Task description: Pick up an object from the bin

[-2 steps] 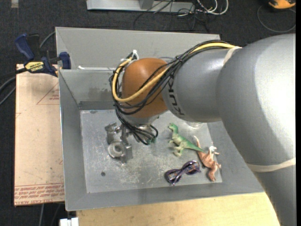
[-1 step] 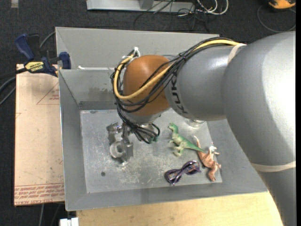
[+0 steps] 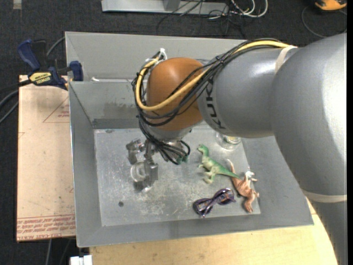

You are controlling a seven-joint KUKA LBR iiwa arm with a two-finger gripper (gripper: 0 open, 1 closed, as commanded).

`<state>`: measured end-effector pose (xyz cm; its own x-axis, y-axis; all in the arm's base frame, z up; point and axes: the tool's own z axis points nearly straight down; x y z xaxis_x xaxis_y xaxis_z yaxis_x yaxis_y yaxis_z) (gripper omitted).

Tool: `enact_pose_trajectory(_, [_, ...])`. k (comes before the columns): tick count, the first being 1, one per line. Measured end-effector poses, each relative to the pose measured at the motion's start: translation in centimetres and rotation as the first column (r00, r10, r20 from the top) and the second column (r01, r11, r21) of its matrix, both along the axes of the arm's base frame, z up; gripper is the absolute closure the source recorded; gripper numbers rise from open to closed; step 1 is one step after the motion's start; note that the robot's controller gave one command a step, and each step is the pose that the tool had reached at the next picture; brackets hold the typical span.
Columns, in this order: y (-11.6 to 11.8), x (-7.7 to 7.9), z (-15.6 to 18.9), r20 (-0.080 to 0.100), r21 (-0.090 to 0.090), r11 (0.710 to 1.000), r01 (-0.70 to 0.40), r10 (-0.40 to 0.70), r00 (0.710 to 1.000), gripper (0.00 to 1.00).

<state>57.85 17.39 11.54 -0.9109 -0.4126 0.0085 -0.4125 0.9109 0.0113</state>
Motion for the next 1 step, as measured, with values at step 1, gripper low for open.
enact_pose_trajectory(1, [0.04, 0.09, 2.31, 0.002, 0.001, 1.000, 0.000, 0.000, 1.000, 1.00])
